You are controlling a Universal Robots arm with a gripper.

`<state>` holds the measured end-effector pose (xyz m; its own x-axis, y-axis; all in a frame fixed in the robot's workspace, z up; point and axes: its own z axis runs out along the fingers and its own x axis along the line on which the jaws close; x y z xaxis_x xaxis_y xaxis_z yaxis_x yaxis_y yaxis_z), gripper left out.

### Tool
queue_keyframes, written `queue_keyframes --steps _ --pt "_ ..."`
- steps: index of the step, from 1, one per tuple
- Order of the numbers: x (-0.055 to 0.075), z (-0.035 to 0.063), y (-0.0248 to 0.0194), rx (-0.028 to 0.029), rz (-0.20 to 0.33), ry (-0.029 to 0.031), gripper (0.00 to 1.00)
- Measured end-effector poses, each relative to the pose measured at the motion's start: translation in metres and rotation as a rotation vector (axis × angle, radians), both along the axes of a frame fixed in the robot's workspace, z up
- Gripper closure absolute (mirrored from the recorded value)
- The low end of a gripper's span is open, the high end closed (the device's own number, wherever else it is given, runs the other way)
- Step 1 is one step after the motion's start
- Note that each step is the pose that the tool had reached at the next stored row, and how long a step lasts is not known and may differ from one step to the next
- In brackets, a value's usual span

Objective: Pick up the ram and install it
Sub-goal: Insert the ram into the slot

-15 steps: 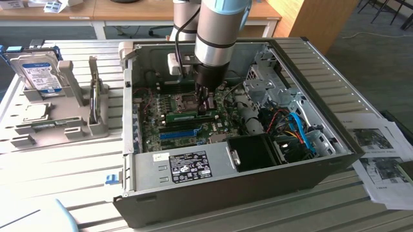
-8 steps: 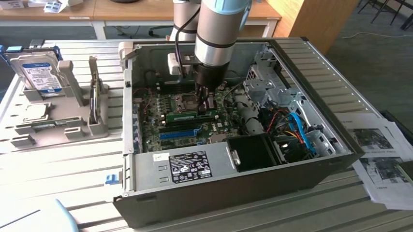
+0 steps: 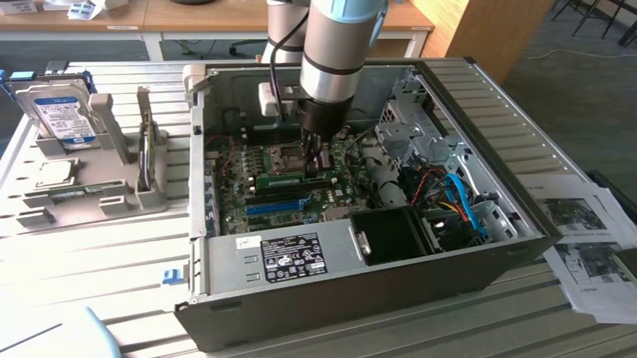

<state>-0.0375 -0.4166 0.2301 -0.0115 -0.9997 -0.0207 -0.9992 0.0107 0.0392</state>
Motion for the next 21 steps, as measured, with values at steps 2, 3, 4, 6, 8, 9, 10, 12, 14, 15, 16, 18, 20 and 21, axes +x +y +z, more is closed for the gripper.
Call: queue_keyframes --steps 2,3,4,6,8,9,10,12,14,15,16,18,20,21 --pt "0.0 -0.0005 0.0 0.0001 0.0 0.0 0.89" --pt "0.0 -0.0008 0.0 0.0001 0.0 0.0 0.89" --pt "0.0 -0.0011 0.0 0.0001 0.0 0.0 0.89" --pt "0.0 -0.0017 0.0 0.0 0.0 0.0 0.89" --pt "0.0 -0.0018 0.0 -0.0002 0.0 0.0001 0.89" --pt "0.0 -0.0019 0.0 -0.0001 0.0 0.0 0.89" --pt "0.0 -0.0022 0.0 0.0 0.0 0.0 0.89" --pt "0.0 -0.0028 0.0 0.0002 0.0 -0.0001 0.89" --pt "0.0 -0.0035 0.0 0.0001 0.0 0.0 0.89" --pt "0.0 -0.0039 0.0 0.0001 0.0 0.0 0.89" --pt "0.0 -0.0043 0.0 0.0 0.0 0.0 0.89" --pt "0.0 -0.005 0.0 -0.0001 0.0 0.0 0.89" --pt "0.0 -0.0056 0.0 -0.0001 0.0 0.0001 0.89" --pt "0.0 -0.0056 0.0 -0.0001 0.0 0.0001 0.89"
